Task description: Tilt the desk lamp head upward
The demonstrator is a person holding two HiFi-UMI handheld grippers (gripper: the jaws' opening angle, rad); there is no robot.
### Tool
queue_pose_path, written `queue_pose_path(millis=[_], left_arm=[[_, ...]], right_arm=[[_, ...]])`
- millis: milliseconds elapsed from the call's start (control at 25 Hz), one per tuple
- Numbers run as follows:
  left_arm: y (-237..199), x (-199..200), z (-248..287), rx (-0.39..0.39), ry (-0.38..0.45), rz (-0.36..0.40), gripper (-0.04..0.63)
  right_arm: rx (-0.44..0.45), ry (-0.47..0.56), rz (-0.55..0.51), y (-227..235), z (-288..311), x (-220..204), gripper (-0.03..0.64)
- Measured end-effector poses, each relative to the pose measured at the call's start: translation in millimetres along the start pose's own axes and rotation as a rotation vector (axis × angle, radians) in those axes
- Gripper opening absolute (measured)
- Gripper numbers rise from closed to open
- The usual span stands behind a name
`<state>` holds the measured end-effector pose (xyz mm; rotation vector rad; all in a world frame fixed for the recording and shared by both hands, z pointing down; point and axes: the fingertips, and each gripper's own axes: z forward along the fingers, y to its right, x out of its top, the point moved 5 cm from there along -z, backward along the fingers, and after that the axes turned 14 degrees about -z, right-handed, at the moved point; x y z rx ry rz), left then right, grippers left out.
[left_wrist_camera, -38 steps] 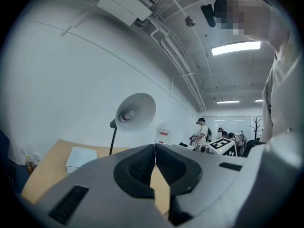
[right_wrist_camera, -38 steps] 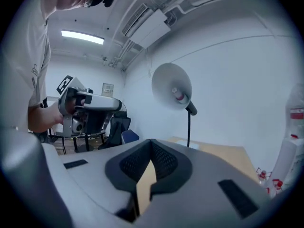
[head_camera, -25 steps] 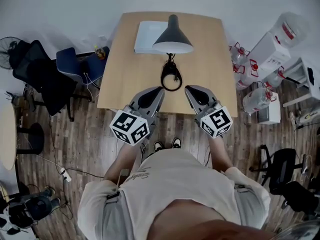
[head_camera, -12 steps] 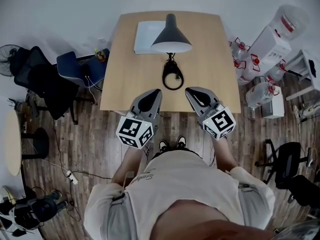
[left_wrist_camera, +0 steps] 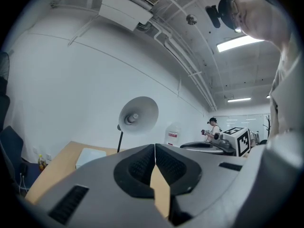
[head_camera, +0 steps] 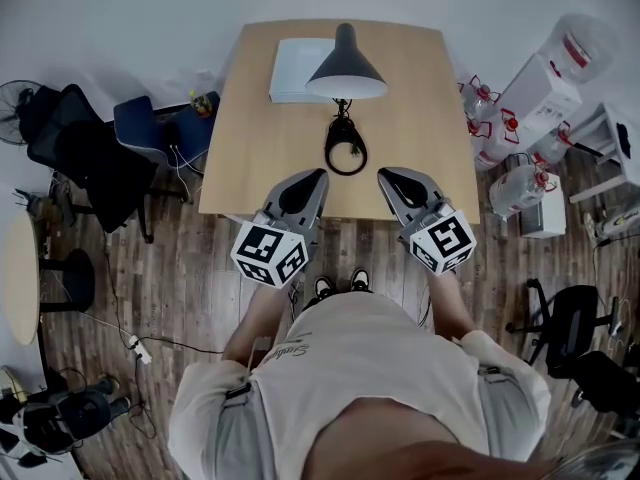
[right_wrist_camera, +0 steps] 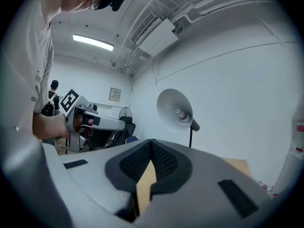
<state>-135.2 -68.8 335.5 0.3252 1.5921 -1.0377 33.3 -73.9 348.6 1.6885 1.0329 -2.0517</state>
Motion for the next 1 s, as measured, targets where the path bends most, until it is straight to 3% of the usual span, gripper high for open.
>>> queue_pose_path(millis=[720,1000], left_arm=[[-6,11,28,-0.013,-0.003,0.037,0.017],[-10,-1,46,-0.014,-0.022,0.029,0.017]], right_arm=[[-0.01,0.011,-0.034,18,11,7,-0.005],[0.002,0.042,-0.048,22,21,5,-0.005]])
